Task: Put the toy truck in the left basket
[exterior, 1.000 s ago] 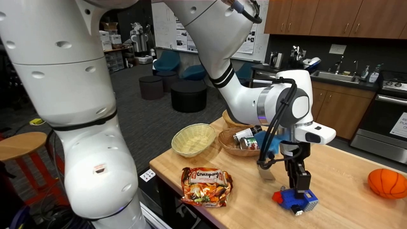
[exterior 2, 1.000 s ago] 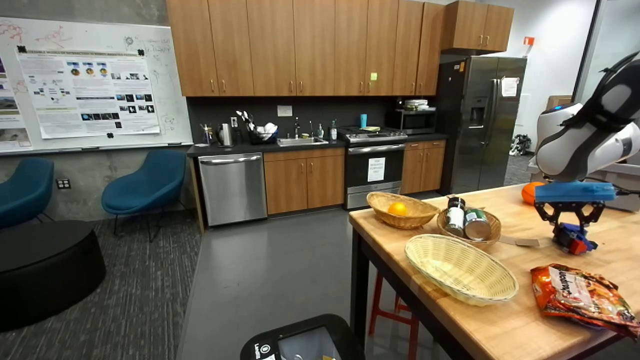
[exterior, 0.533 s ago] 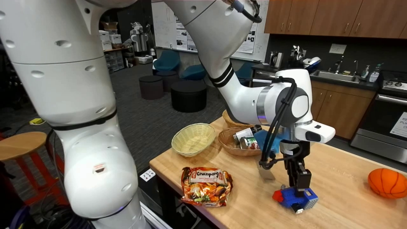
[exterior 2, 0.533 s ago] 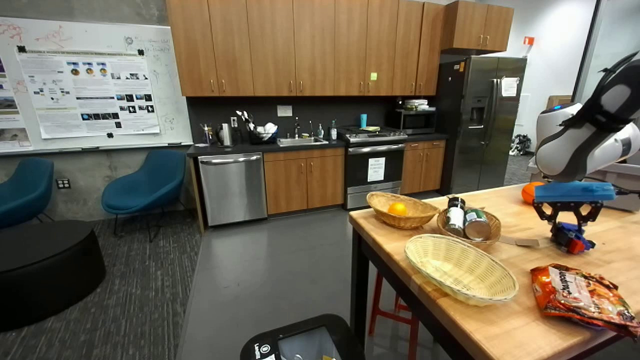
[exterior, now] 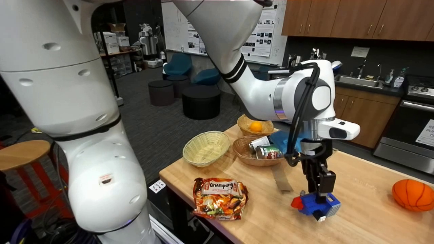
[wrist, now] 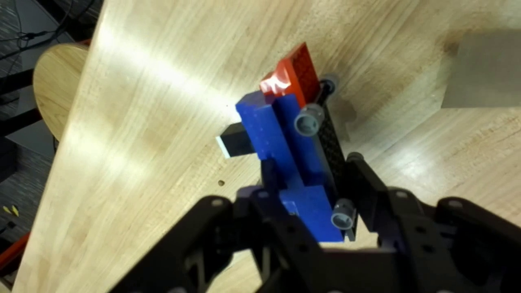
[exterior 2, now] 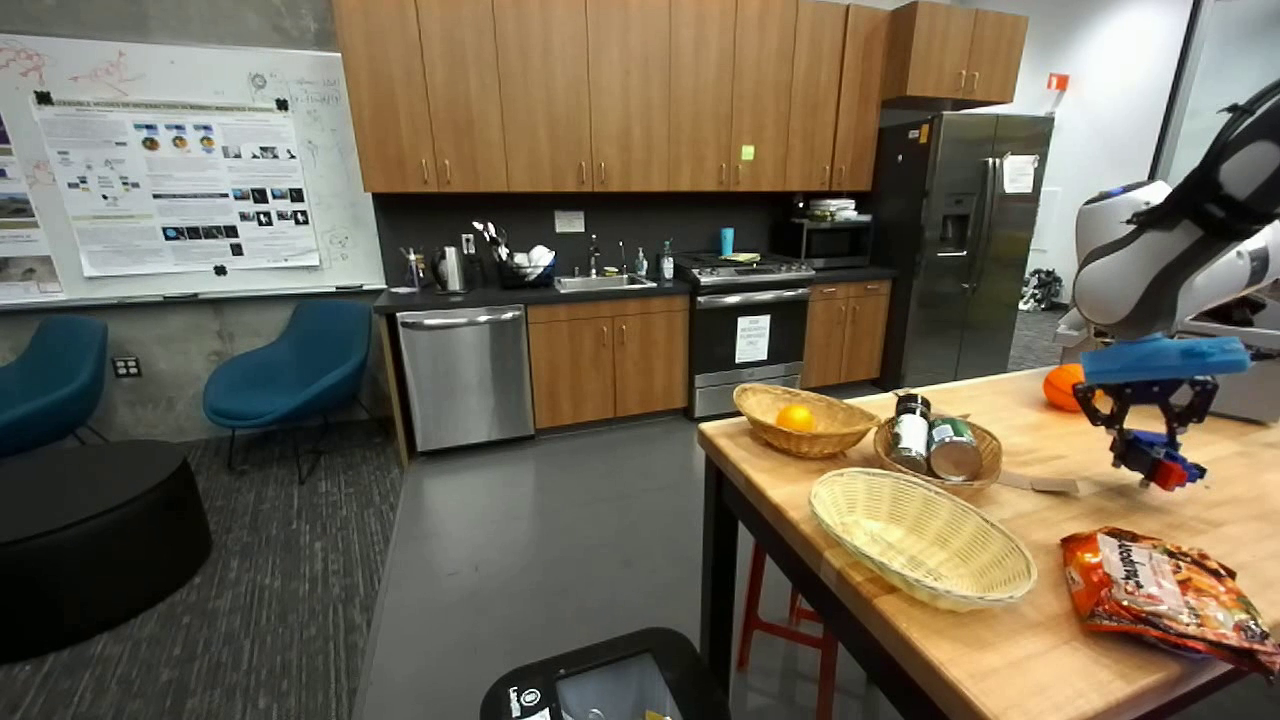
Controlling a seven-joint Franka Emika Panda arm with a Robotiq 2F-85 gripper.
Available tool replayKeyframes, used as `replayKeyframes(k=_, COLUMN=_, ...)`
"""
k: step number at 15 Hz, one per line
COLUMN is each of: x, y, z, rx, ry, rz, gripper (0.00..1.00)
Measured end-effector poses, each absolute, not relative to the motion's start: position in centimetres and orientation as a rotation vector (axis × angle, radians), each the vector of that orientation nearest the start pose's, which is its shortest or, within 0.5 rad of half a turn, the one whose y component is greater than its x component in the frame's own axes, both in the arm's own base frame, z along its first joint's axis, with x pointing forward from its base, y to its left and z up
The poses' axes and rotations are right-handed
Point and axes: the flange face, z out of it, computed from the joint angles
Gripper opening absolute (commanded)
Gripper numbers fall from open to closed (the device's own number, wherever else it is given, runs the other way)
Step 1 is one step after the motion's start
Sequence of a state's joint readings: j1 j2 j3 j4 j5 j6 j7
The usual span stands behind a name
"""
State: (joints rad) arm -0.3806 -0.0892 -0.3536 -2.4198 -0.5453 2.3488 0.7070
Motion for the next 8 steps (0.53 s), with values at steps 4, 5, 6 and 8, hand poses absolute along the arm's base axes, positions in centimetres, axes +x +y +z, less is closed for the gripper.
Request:
replayKeyframes(k=4, x=36.3, y=-31.8, z=37.4, rx=-3.073, ry=1.717, rz=-0.029, gripper=0.22)
replayKeyframes(k=5, x=36.9, y=-31.4, z=38.2, rx=-3.091, ry=1.696, rz=-0.042, gripper=0.22)
replayKeyframes(k=6, x=37.7, y=-30.9, z=38.9, rx=-3.111, ry=1.669, rz=-0.058, gripper=0.22)
replayKeyframes(k=8, x=39.5, y=-29.6, z=40.5, rx=-3.164, ry=1.587, rz=-0.104, gripper=0.22)
